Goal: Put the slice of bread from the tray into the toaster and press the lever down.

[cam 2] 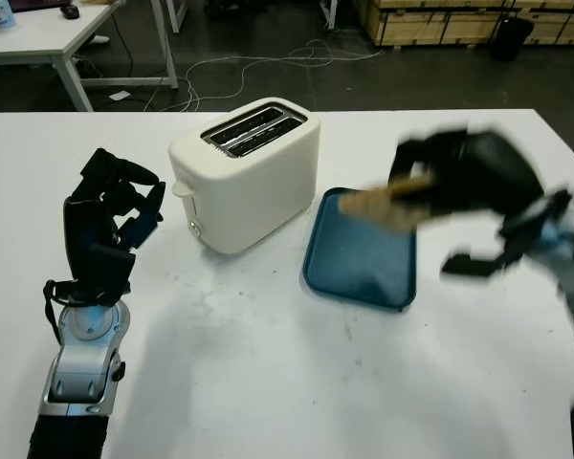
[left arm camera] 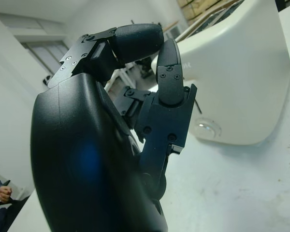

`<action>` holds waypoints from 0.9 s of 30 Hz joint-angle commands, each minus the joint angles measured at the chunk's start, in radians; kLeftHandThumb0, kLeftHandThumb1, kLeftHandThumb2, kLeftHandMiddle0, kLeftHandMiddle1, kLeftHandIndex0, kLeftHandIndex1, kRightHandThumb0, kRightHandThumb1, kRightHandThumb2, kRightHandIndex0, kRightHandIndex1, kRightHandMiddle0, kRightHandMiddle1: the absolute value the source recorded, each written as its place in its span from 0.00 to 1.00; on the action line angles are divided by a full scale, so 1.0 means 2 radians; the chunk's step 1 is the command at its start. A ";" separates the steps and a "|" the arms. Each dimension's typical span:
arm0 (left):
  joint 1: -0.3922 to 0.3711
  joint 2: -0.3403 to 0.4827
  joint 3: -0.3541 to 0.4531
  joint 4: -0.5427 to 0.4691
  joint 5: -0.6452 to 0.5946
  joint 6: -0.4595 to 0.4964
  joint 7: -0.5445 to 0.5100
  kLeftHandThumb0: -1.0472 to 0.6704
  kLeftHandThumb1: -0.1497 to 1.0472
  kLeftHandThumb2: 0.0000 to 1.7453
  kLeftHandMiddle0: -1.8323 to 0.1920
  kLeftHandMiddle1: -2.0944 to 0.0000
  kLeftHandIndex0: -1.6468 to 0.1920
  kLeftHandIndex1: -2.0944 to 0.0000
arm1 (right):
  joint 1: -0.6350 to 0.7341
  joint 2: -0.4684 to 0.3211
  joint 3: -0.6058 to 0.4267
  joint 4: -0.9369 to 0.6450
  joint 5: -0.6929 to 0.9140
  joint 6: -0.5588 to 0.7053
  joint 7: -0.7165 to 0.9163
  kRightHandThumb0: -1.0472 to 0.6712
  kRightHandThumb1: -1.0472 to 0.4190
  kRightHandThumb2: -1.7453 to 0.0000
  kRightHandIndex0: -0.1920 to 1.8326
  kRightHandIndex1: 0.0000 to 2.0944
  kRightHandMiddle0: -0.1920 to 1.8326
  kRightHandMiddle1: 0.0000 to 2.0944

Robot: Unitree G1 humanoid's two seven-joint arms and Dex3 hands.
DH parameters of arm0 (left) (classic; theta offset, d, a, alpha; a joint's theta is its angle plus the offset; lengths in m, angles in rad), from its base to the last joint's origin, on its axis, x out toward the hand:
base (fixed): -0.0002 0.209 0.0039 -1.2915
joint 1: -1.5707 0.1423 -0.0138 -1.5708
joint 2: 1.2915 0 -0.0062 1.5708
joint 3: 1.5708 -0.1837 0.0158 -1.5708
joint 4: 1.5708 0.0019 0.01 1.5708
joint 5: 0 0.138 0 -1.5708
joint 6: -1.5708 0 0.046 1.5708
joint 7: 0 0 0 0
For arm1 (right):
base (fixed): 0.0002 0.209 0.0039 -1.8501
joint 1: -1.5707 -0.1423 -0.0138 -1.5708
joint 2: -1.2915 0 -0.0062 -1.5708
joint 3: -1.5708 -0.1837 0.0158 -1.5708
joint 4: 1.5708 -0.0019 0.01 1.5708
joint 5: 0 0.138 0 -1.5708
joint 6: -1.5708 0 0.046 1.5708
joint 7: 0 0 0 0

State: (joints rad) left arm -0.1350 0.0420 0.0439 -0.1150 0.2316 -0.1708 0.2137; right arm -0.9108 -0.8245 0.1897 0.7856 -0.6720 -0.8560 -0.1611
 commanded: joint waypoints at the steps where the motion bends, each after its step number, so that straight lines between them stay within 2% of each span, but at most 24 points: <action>1: -0.002 -0.001 -0.001 -0.006 0.002 0.001 0.001 0.39 0.89 0.29 0.52 0.17 0.61 0.20 | -0.089 0.023 0.034 0.054 -0.047 0.005 -0.038 0.35 0.09 0.89 0.57 0.75 0.56 0.54; 2: -0.001 0.000 -0.001 -0.006 0.000 -0.002 0.000 0.39 0.89 0.29 0.52 0.17 0.61 0.20 | -0.118 0.031 0.048 0.079 -0.066 0.005 -0.059 0.36 0.09 0.93 0.62 0.68 0.62 0.47; 4: -0.001 -0.001 -0.001 -0.005 0.002 -0.001 0.002 0.39 0.89 0.29 0.52 0.17 0.61 0.20 | -0.182 0.056 0.076 0.133 -0.093 0.022 -0.084 0.34 0.09 0.93 0.65 0.66 0.65 0.45; 5: -0.001 -0.002 -0.001 -0.005 0.003 0.000 0.004 0.39 0.89 0.29 0.53 0.17 0.61 0.20 | -0.208 0.069 0.089 0.156 -0.103 0.037 -0.092 0.32 0.09 0.89 0.65 0.68 0.63 0.50; 8: -0.002 -0.003 -0.004 -0.006 0.005 0.005 0.003 0.38 0.89 0.29 0.53 0.17 0.61 0.20 | -0.271 0.103 0.119 0.208 -0.121 0.072 -0.110 0.26 0.09 0.77 0.64 0.81 0.53 0.76; 11: -0.003 -0.007 -0.004 -0.002 0.001 -0.001 0.002 0.38 0.89 0.29 0.52 0.17 0.61 0.20 | -0.306 0.129 0.138 0.233 -0.123 0.085 -0.122 0.24 0.09 0.71 0.66 0.83 0.51 0.82; 16: -0.005 -0.005 -0.006 0.004 0.002 -0.009 0.000 0.40 0.89 0.29 0.51 0.17 0.60 0.19 | -0.339 0.169 0.156 0.255 -0.115 0.105 -0.120 0.27 0.09 0.76 0.68 0.83 0.51 0.82; 18: -0.004 -0.005 -0.007 0.002 0.004 -0.005 0.001 0.40 0.89 0.29 0.51 0.17 0.61 0.19 | -0.346 0.186 0.154 0.263 -0.106 0.115 -0.103 0.28 0.09 0.79 0.68 0.83 0.53 0.78; 27: -0.001 -0.005 -0.006 0.001 0.003 -0.006 0.002 0.39 0.89 0.28 0.51 0.17 0.60 0.19 | -0.343 0.231 0.180 0.278 -0.112 0.139 -0.092 0.27 0.09 0.77 0.64 0.83 0.51 0.83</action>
State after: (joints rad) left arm -0.1339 0.0300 0.0319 -0.1099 0.2371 -0.1722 0.2140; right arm -1.5836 -0.3749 0.5503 1.3348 -0.9088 -0.5976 -0.3560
